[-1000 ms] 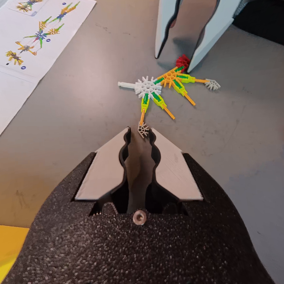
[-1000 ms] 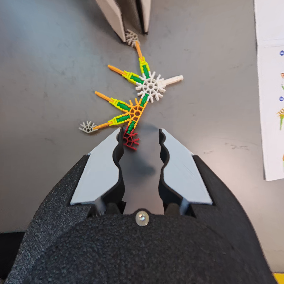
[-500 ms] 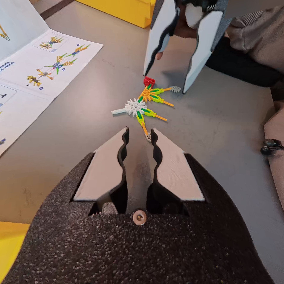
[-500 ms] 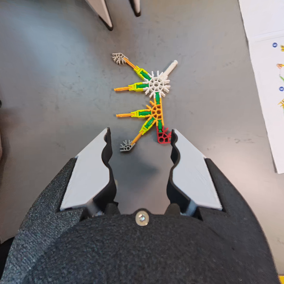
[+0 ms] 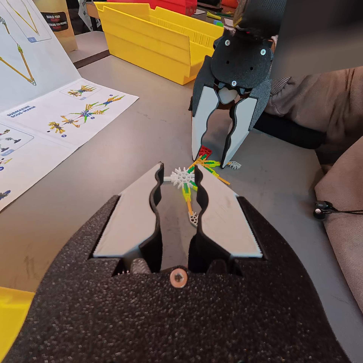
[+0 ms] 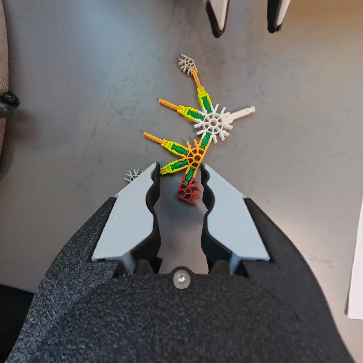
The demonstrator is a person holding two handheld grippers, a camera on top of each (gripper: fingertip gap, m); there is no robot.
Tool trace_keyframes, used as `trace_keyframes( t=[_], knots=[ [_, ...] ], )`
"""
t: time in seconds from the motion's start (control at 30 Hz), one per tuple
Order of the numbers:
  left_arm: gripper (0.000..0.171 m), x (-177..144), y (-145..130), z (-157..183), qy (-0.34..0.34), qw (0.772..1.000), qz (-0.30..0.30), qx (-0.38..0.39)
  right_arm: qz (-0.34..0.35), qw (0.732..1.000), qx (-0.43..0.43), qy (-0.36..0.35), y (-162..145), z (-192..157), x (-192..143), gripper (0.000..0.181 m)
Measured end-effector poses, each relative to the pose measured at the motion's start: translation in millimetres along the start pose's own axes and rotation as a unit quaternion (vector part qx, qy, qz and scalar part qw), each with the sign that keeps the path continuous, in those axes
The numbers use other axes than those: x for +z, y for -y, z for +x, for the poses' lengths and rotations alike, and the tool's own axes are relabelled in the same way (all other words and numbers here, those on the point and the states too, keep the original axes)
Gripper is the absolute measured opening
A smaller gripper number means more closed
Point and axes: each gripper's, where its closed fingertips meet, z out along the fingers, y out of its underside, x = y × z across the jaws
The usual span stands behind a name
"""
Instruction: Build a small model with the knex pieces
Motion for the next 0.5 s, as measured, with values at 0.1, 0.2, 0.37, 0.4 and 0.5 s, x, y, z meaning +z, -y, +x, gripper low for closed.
trace_keyframes(
  t=[0.1,0.2,0.37,0.4,0.5],
  knots=[
    [0.031,1,-7,0,0.004,1.000,-0.021,0.011,0.011,1.000,0.011,-0.020,-3,14,-3,0.035],
    [0.031,0,-11,-3,0.013,0.999,-0.035,0.020,0.023,0.995,0.031,-0.089,-9,37,-16,0.037],
    [0.033,2,-14,-7,0.022,0.999,-0.042,0.013,0.069,0.982,0.087,-0.152,-13,52,-47,0.044],
    [0.034,2,-15,-8,0.026,0.999,-0.045,0.015,0.075,0.982,0.091,-0.149,-11,49,-48,0.046],
    [0.036,3,-20,-12,0.039,0.997,-0.058,0.024,0.066,0.985,0.084,-0.136,-5,39,-39,0.055]
  ],
)
